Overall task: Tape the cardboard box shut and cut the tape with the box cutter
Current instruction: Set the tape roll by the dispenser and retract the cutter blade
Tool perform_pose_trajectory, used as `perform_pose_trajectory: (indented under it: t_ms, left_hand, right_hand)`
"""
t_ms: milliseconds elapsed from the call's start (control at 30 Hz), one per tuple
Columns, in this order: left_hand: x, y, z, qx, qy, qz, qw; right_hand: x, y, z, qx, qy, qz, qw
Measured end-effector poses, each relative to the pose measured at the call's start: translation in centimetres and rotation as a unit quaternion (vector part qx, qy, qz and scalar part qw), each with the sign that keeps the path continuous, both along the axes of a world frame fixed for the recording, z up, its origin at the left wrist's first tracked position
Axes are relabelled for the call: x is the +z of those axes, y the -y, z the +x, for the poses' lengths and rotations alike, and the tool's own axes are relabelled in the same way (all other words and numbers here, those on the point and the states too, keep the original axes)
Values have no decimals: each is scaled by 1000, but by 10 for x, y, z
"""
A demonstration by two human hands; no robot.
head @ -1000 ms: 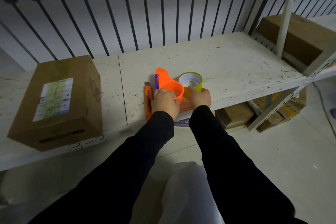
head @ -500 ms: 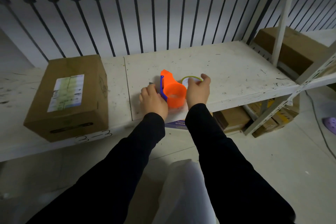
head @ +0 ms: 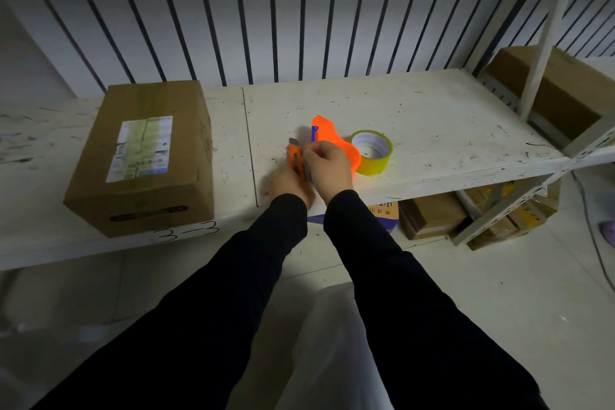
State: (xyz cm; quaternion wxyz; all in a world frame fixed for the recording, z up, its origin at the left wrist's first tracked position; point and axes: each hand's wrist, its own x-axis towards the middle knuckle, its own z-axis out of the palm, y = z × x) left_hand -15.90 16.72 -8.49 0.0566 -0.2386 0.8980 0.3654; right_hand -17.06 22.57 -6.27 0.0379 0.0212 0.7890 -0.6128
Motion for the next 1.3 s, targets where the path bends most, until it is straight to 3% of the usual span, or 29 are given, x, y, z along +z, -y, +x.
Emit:
perform_pose_trajectory:
  t_ms: [133,200,333,567,733,900,1100,1300]
  left_hand:
    - [2,9,2,-7,22,9,1000]
    - [4,13,7,10,2,100,995]
    - [14,16,22,61,-70,299,950]
    - [41,26,60,38,-157,450,878]
    - [54,28,83,62,-131,542,828]
    - [47,33,86,75,-146,470,867]
    - [52,37,95,92,-103,533,835]
    - [60,53,97,75,-106,536,834]
  right_hand:
    - [0,-1,2,-2,15,8,1000]
    - [4,1,5,-3,17,19,1000]
    - [11,12,16,-29,29,41,998]
    - [27,22,46,-8,47,-73,996]
    - [36,31,65,4,52,-126,991]
    - [37,40,85,-3,71,-187,980]
    - [37,48,97,31,76,-165,983]
    - [44,52,104,78,72,-136,985]
